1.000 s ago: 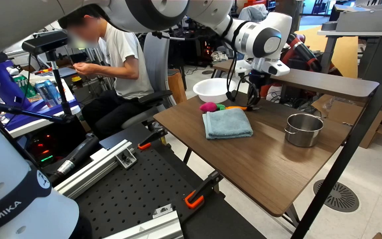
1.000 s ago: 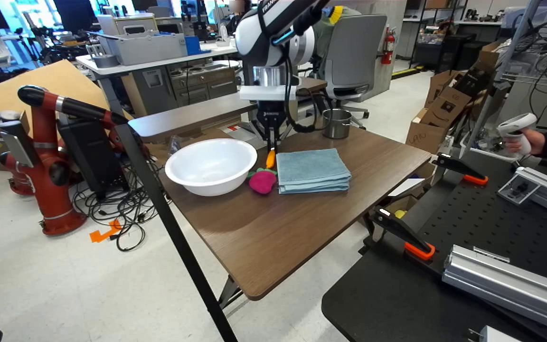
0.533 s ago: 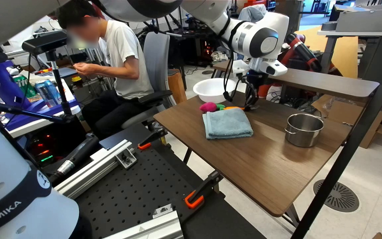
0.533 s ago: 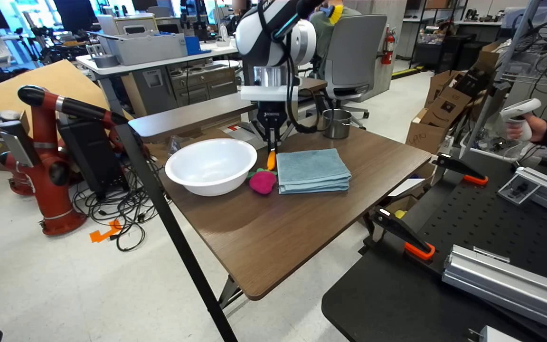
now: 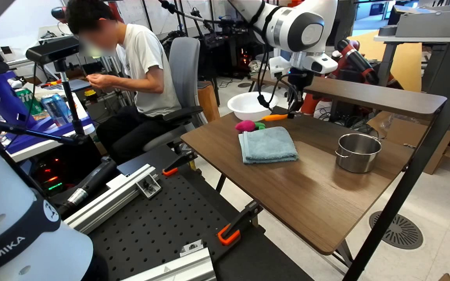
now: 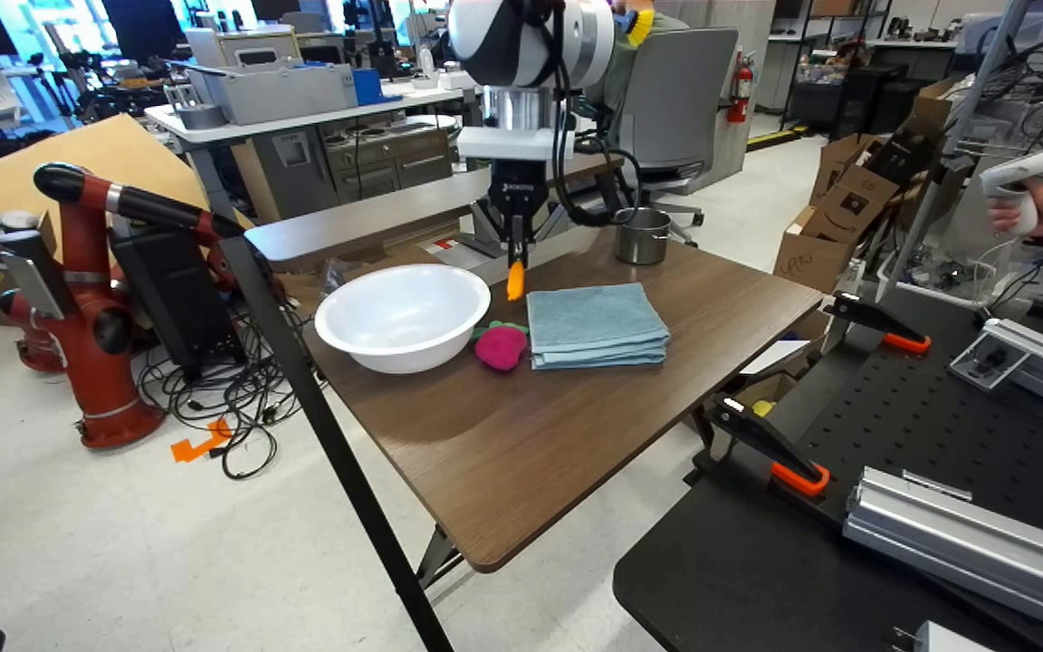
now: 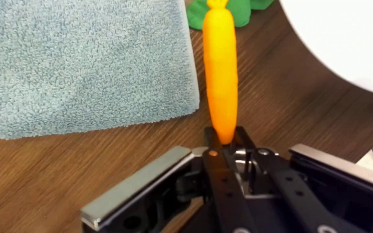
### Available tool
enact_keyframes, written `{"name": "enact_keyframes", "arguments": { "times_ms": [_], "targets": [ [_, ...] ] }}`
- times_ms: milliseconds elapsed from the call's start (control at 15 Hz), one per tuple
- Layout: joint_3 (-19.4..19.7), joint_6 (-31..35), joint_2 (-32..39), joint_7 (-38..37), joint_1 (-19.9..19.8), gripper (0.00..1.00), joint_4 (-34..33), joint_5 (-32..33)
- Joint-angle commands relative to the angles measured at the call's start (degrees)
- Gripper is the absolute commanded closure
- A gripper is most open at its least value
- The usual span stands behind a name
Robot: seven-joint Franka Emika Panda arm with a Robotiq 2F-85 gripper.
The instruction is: Move the fork away from the bowl
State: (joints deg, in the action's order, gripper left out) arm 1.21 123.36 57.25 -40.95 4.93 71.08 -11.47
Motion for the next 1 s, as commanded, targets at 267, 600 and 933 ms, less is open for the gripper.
{"name": "enact_keyframes", "arguments": {
  "times_ms": [267,600,933],
  "targets": [
    [0.07,12.51,-14.45,4.95,-0.8,0.96,25.58,-1.66],
    [0.31,20.31,-20.87,10.4,-4.06,0.96,40.15,-3.94],
    [0.48,25.72,-26.63,17.07,-8.34,0.96,50.71,-7.76]
  ]
}}
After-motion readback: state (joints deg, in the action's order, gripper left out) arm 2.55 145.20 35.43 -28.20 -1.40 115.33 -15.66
